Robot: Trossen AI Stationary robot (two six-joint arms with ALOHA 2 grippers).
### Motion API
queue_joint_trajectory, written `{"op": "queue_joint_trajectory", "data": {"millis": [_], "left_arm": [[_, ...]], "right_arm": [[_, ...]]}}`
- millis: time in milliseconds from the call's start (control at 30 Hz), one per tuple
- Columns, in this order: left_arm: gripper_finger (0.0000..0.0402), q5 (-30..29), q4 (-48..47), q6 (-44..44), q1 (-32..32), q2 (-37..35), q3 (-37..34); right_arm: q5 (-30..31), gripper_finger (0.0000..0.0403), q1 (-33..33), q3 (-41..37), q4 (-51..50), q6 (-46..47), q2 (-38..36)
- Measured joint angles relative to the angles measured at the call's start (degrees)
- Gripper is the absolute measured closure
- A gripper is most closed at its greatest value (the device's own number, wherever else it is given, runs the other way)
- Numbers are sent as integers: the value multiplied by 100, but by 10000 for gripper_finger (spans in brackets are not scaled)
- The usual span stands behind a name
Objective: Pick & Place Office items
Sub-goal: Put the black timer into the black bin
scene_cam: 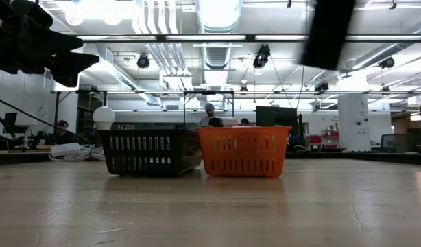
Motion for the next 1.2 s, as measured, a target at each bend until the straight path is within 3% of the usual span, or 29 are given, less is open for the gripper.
{"op": "queue_joint_trajectory", "data": {"millis": [233, 467, 833, 1200], "left_arm": [[149, -1, 0, -1, -1, -1, 0], [149, -2, 0, -1, 0, -2, 0], [149, -2, 0, -2, -2, -2, -2], [149, -1, 0, -2, -1, -3, -2]], "right_arm": [[569, 338, -768, 0, 841, -544, -409], [663, 338, -1654, -4, 1733, -549, -428], [612, 338, -2327, -227, 3114, -960, 144], [-232, 337, -2597, -275, 3325, -878, 669]]}}
